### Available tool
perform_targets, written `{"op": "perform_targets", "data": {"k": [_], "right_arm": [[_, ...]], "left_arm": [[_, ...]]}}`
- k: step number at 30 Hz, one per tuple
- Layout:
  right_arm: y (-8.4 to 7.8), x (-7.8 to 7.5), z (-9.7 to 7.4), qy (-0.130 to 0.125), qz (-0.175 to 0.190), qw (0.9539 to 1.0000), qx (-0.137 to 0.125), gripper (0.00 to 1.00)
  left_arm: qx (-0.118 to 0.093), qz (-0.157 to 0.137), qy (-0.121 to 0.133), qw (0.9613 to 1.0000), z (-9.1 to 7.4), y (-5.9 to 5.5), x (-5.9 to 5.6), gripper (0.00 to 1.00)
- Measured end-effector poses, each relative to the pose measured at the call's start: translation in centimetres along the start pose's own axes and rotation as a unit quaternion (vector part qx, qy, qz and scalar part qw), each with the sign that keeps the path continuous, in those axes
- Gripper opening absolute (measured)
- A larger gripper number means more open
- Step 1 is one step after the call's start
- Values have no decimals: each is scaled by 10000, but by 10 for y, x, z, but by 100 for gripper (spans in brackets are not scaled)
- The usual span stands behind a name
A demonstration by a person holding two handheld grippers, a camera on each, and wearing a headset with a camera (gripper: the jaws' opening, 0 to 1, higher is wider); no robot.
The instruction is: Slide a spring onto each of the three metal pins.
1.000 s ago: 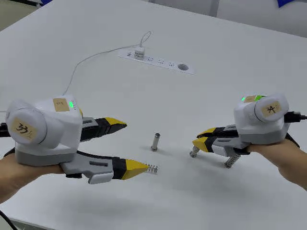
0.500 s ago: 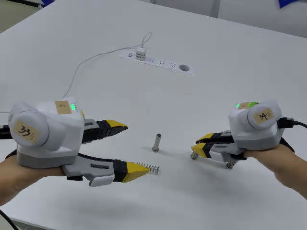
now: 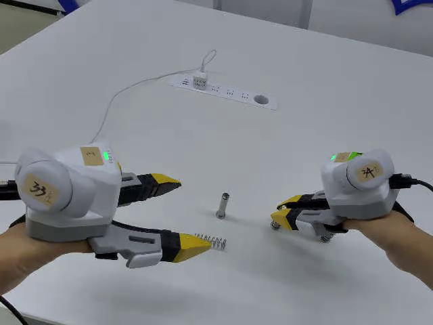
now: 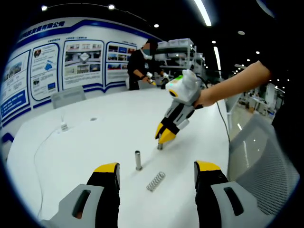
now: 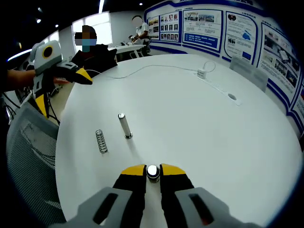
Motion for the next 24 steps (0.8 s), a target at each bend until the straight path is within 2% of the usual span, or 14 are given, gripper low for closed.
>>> {"op": "perform_targets", "data": {"k": [2, 5, 9, 16, 24], "right_arm": [[0, 0, -2, -32, -46, 10000, -6, 12], [-1, 0, -4, -1, -52, 10000, -12, 18], [0, 1, -10, -84, -175, 9998, -43, 19], [12, 4, -23, -189, -205, 9992, -281, 20], [26, 25, -29, -55, -433, 9980, -451, 20]], "left_arm": [[7, -4, -6, 10000, 0, 0, 0, 65], [8, -11, -16, 10000, 1, 0, -1, 65], [27, 4, -26, 10000, 1, 1, -1, 65], [-29, 4, -46, 10000, 1, 4, -1, 66], [-52, 72, -85, 9999, 3, 6, -4, 65]]}}
Point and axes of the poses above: the centre of the closed fingertips' face, and the gripper's own axes: z roughly forward along the fingers, x roughly to its left, y roughly out of its top, the point moved 5 cm from there along -z, roughly backward along the fingers, and after that the axes turned 8 degrees about x, right-handed, at the moved point
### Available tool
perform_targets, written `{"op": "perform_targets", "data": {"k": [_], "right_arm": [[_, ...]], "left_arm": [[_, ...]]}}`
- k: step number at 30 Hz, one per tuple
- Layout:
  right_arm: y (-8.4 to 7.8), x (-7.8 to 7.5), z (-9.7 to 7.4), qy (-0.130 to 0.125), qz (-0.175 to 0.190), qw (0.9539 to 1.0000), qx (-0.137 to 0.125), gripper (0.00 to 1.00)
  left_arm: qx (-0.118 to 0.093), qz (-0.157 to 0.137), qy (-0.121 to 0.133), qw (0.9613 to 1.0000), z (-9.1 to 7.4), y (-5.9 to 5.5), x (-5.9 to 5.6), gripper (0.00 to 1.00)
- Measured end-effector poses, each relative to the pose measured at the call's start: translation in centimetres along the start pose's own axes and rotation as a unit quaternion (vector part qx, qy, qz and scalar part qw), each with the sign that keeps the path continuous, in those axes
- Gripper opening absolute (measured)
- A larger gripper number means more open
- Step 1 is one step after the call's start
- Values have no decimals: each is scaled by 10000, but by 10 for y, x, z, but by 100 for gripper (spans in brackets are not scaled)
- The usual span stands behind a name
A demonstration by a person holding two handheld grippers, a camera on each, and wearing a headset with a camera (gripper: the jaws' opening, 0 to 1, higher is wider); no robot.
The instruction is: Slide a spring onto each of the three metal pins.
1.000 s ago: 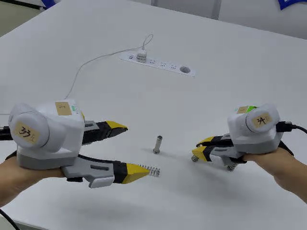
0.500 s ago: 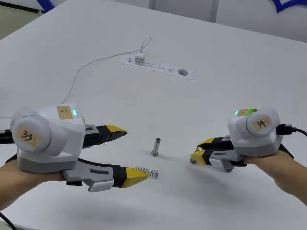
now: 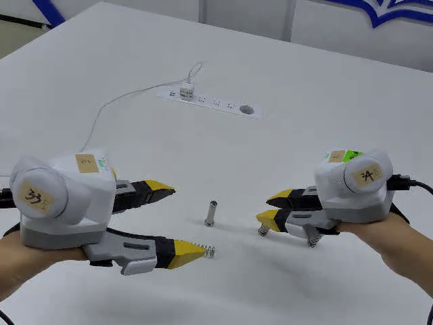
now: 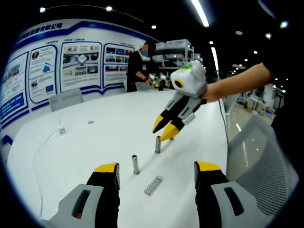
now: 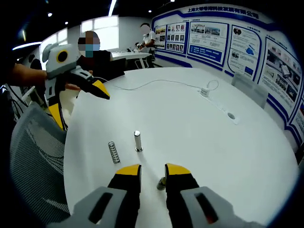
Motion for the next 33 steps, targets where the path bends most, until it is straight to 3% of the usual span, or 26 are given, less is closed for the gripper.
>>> {"op": "perform_targets", "data": {"k": [3, 7, 17, 23, 33], "right_arm": [[4, 13, 5, 192, -59, 9998, -90, 20], [6, 30, 13, 413, -337, 9986, 6, 20], [5, 53, 33, 718, -426, 9964, 138, 21], [4, 62, 44, 824, -496, 9951, 239, 21], [-5, 70, 60, 773, -557, 9946, 420, 21]], "left_arm": [[43, 7, -22, 10000, -1, -3, -2, 65], [-16, -74, 30, 10000, -4, -3, 0, 66], [-7, -163, 81, 9998, -12, -10, 7, 69], [56, -207, 127, 9997, -14, -17, 10, 69], [66, -288, 158, 9994, -15, -22, 10, 68]]}}
Point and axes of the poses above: the centre of the closed fingertips' face, and the gripper's own axes: z roughly forward along the fingers, x roughly to its left, y roughly out of its top, the point moved 5 cm from there along -z, roughly backward along the fingers, and after that the axes turned 8 degrees about x, right-handed, at the moved point
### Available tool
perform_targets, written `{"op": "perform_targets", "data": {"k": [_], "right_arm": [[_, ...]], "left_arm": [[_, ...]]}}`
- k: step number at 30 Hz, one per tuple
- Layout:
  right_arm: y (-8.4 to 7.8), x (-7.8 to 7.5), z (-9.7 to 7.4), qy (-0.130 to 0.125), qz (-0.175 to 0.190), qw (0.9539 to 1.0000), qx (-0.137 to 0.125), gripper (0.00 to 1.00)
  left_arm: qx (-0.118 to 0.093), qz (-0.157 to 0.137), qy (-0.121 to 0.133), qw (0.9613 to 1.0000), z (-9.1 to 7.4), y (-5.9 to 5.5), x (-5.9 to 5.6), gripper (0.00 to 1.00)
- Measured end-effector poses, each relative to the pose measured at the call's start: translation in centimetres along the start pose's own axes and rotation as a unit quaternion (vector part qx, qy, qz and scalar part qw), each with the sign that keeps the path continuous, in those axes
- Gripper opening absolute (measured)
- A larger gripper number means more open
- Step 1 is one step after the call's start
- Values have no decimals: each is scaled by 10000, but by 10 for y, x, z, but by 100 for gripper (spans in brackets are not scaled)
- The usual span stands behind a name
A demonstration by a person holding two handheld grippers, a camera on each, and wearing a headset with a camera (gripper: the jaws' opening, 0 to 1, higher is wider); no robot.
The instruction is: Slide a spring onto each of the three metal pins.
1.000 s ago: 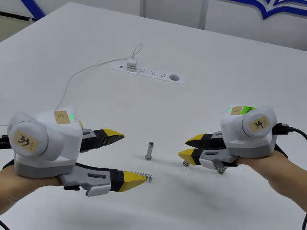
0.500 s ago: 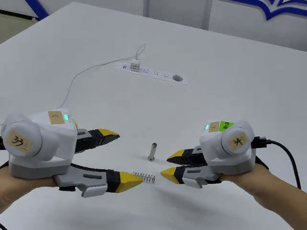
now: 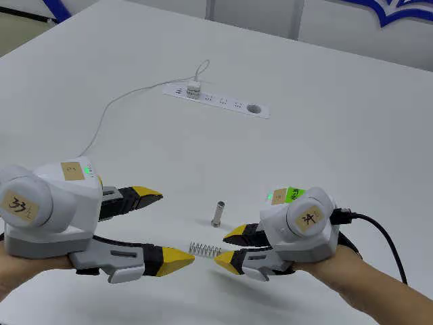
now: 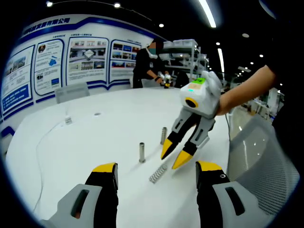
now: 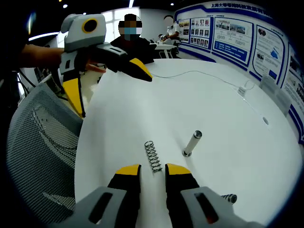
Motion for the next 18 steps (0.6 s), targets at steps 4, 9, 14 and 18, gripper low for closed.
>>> {"op": "perform_targets", "data": {"k": [4, 9, 14, 18], "right_arm": [[-3, -1, 7, -2, 43, 10000, 55, 21], [-5, 0, 18, 3, 53, 9999, 119, 21], [-4, -1, 21, 11, 65, 9999, 112, 20], [-4, -2, 22, 41, 77, 9999, 80, 19]], "left_arm": [[11, -22, 7, 10000, 0, -2, -1, 68], [13, -56, 27, 10000, -1, -3, 0, 68], [13, -85, 56, 9999, -3, -4, 1, 68], [30, -100, 73, 9999, -3, -6, 1, 68]]}}
Point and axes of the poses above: the centre of the closed fingertips' face, and the gripper's own axes: z roughly forward along the fingers, x roughly to its left, y roughly out of its top, the point moved 5 cm from there along -z, roughly backward along the fingers, and after that the axes turned 8 degrees about x, right-handed, at the moved point
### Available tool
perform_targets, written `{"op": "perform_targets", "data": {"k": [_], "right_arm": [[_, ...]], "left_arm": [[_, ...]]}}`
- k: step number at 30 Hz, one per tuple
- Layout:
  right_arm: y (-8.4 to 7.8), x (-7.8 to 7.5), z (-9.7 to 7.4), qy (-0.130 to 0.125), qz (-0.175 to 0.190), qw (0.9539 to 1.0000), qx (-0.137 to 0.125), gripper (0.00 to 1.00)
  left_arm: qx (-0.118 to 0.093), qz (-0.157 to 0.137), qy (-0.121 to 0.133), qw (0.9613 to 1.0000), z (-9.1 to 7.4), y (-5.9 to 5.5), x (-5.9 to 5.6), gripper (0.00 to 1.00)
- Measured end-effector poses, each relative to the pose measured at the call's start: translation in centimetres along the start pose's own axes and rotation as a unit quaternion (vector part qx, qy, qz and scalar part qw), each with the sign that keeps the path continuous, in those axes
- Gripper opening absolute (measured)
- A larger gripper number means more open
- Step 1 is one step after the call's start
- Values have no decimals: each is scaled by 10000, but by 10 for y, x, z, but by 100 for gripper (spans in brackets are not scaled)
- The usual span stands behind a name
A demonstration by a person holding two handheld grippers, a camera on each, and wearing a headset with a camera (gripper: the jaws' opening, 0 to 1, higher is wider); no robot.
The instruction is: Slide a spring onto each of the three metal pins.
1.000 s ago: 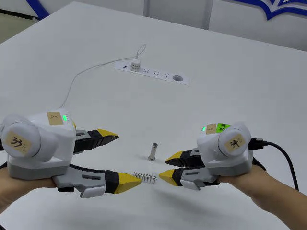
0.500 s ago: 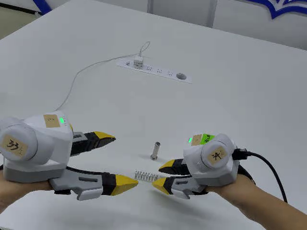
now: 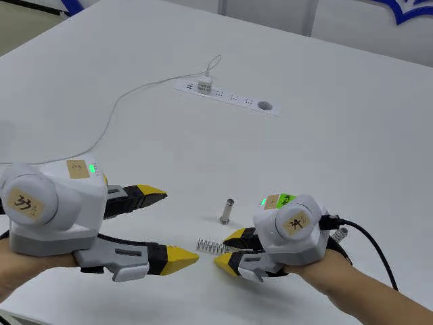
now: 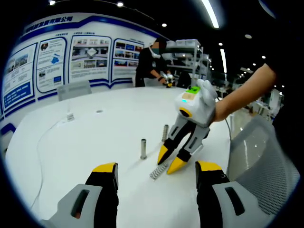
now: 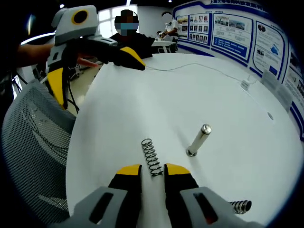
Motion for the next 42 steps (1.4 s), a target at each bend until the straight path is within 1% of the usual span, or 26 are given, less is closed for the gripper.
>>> {"op": "perform_targets", "data": {"k": [8, 11, 15, 19, 23, 26, 29, 31, 32, 34, 39, 40, 42], "right_arm": [[0, -2, 0, 89, 39, 9999, -45, 12], [0, -2, 1, 55, 5, 10000, -37, 12], [0, -2, 0, -28, 67, 10000, 8, 11], [-2, -2, -4, -24, 111, 9999, 47, 11], [0, -2, -16, -46, 71, 10000, 4, 11], [5, -1, -28, -80, -42, 9999, -79, 11], [10, -3, -43, -144, -201, 9996, -149, 11], [11, -4, -50, -195, -313, 9992, -152, 11], [12, -5, -55, -249, -319, 9990, -181, 11], [14, -5, -60, -260, -373, 9987, -214, 11], [20, 1, -76, -283, -794, 9961, -271, 11], [22, 3, -80, -261, -921, 9950, -284, 11], [25, 7, -87, -211, -1049, 9937, -336, 11]], "left_arm": [[5, -28, 14, 10000, 0, 0, 0, 68], [-8, -45, 7, 10000, 1, 1, 0, 67], [-22, -39, -29, 10000, 2, 3, -1, 67], [-20, -11, -57, 10000, 3, 5, -2, 67], [31, 59, -97, 9999, 6, 6, -5, 66], [69, 121, -127, 9998, 8, 7, -8, 65], [65, 190, -183, 9996, 11, 11, -11, 64], [73, 234, -220, 9995, 13, 13, -13, 63], [94, 285, -251, 9992, 14, 14, -14, 63], [104, 346, -275, 9990, 16, 16, -17, 61], [110, 487, -385, 9980, 18, 22, -24, 59], [91, 519, -412, 9978, 18, 24, -25, 58], [87, 601, -458, 9971, 20, 27, -28, 57]]}}
Point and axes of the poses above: the centre of the closed fingertips' face, and the gripper's own axes: z roughly forward along the fingers, x roughly to its left, y roughly out of its top, the point moved 5 cm from there along -z, roughly backward along the fingers, and after that the axes turned 8 degrees about x, right-handed, at the moved point
